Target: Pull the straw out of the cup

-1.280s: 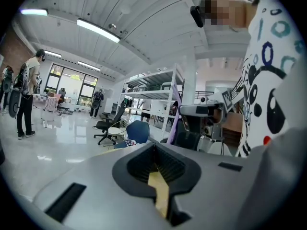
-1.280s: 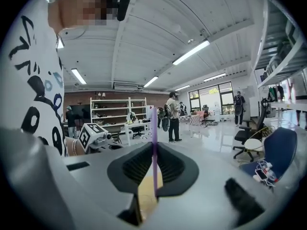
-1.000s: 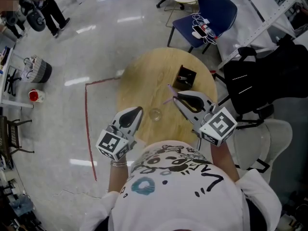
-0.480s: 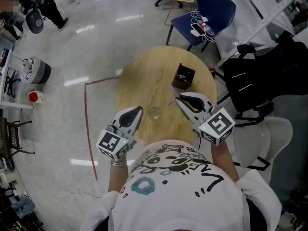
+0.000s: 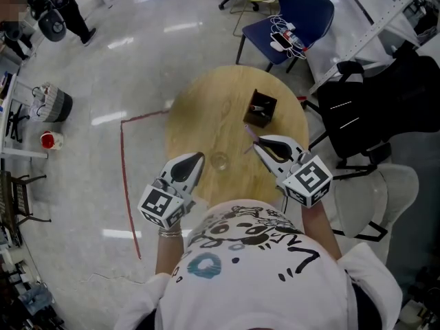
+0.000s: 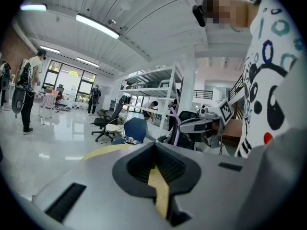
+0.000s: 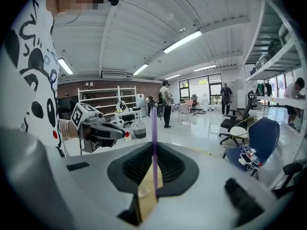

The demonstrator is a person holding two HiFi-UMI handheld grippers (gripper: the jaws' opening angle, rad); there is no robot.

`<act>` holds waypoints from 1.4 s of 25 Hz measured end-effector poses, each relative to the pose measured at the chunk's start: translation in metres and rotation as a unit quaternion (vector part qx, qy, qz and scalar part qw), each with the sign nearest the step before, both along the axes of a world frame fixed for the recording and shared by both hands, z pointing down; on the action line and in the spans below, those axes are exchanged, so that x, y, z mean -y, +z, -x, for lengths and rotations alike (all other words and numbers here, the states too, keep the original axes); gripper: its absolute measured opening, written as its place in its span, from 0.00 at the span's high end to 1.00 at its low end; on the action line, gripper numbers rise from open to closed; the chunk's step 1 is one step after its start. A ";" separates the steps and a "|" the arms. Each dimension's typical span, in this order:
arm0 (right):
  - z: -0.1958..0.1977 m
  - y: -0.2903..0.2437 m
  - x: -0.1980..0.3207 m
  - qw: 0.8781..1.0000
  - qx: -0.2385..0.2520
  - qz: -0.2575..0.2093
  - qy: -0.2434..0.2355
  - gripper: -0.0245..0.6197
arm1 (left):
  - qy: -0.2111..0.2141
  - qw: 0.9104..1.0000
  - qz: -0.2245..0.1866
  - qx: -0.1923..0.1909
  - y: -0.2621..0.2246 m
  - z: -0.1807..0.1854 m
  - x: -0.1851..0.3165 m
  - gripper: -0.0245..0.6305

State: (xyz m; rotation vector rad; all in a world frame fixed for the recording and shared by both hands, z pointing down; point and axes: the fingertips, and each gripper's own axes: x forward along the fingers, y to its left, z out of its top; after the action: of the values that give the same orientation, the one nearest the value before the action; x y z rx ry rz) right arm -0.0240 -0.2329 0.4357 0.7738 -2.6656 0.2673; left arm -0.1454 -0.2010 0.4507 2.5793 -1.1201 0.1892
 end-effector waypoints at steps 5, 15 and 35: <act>-0.003 0.005 -0.004 1.000 -0.008 0.004 0.003 0.89 | 0.003 1.000 0.000 -0.001 0.000 -0.001 -0.002 0.94; -0.009 0.017 -0.011 0.999 -0.037 0.011 0.001 0.89 | 0.005 1.000 0.004 0.000 0.000 -0.007 -0.006 0.94; -0.013 0.023 -0.014 0.999 -0.043 0.016 0.001 0.89 | 0.006 1.000 0.008 0.001 0.004 -0.011 -0.006 0.94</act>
State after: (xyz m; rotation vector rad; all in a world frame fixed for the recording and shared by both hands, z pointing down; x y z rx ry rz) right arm -0.0108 -0.2189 0.4585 0.7612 -2.5733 0.2712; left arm -0.1345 -0.1953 0.4545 2.5718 -1.0995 0.2026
